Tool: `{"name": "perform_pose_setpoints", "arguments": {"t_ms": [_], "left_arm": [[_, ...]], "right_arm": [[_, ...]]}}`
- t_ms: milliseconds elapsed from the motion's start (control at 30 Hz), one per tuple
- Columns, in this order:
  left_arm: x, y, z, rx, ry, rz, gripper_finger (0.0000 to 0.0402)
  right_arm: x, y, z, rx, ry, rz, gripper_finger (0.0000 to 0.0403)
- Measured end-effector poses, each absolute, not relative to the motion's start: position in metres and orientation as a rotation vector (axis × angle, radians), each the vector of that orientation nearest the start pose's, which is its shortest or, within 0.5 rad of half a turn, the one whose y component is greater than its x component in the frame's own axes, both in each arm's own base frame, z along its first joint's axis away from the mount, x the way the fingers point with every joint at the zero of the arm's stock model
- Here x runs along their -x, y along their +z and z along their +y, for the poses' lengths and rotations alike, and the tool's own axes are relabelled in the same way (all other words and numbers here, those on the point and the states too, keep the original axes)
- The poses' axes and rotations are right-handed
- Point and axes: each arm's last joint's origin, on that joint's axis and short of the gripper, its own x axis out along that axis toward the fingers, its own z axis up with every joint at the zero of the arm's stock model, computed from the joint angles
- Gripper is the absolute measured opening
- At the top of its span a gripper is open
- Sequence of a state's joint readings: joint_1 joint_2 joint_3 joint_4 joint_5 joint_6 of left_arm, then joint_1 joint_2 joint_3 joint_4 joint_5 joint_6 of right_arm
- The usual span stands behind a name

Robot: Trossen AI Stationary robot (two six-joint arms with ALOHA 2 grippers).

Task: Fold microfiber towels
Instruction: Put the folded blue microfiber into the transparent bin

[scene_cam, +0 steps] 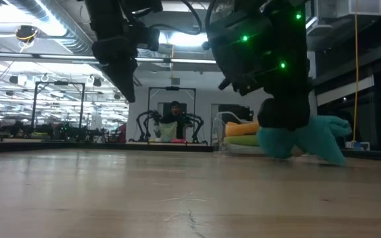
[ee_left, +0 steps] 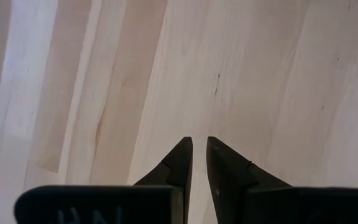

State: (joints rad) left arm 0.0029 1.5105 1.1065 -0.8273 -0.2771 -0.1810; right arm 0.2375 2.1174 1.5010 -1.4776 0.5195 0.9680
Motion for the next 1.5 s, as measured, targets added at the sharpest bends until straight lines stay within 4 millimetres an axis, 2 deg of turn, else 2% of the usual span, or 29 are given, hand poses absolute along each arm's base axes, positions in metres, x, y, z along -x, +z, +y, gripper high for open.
{"name": "perform_pose_setpoints", "arguments": {"t_ms": [133, 400, 567, 733, 1000, 1100, 1233, 1367, 1500], "left_arm": [[-0.285, 0.236, 0.009, -0.012, 0.353, 1.192, 0.0039], [-0.285, 0.236, 0.009, -0.011, 0.353, 1.190, 0.0039], [-0.285, 0.236, 0.009, -0.011, 0.353, 1.190, 0.0039], [-0.285, 0.236, 0.009, -0.011, 0.353, 1.191, 0.0039], [-0.286, 0.236, 0.009, -0.010, 0.353, 1.185, 0.0039], [-0.286, 0.236, 0.009, -0.009, 0.355, 1.178, 0.0039], [-0.288, 0.237, 0.009, -0.013, 0.364, 1.156, 0.0039], [-0.289, 0.238, 0.011, -0.038, 0.404, 1.135, 0.0039], [-0.290, 0.239, 0.011, -0.048, 0.421, 1.122, 0.0039]], "right_arm": [[-0.340, 0.170, 0.067, 0.154, -1.052, 1.584, 0.0008], [-0.351, 0.199, 0.066, 0.216, -1.023, 1.441, 0.0008], [-0.349, 0.228, 0.058, 0.281, -1.015, 1.328, 0.0008], [-0.340, 0.255, 0.035, 0.343, -0.998, 1.310, 0.0008], [-0.330, 0.284, -0.022, 0.627, -1.058, 1.328, 0.0008], [-0.328, 0.286, -0.046, 0.683, -1.093, 1.377, 0.0008], [-0.326, 0.281, -0.078, 0.666, -1.130, 1.430, 0.0008], [-0.320, 0.265, -0.100, 0.656, -1.095, 1.490, 0.0008], [-0.317, 0.240, -0.109, 0.647, -0.979, 1.538, 0.0008]]}}
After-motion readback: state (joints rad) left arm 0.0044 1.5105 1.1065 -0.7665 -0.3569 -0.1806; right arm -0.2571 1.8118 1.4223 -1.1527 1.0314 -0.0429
